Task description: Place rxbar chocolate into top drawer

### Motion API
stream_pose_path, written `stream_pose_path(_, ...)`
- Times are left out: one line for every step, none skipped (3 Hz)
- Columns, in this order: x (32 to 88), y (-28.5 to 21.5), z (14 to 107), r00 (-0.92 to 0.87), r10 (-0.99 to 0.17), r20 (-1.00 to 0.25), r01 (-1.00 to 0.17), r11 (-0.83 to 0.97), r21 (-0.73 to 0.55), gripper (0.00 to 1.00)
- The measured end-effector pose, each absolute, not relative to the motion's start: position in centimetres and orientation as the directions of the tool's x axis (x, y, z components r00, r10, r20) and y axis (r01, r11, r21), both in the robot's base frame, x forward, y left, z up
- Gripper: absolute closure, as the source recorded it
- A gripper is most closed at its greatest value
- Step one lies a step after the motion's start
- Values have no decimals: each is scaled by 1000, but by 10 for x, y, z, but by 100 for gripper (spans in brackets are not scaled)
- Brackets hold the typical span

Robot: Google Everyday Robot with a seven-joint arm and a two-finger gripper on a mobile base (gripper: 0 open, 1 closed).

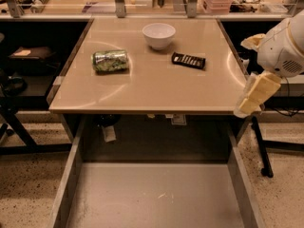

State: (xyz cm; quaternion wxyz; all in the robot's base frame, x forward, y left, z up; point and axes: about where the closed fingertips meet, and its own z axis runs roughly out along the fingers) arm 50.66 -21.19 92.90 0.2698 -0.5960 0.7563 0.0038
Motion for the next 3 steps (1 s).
stream_pose_path(548,-214,921,-61,-860,-506,-880,285,-379,0)
stream_pose_path(589,-223,908,-57,-834,-548,-877,305,-373,0)
stream_pose_path(597,-225,907,-57,-830,-556,-874,310,-374,0)
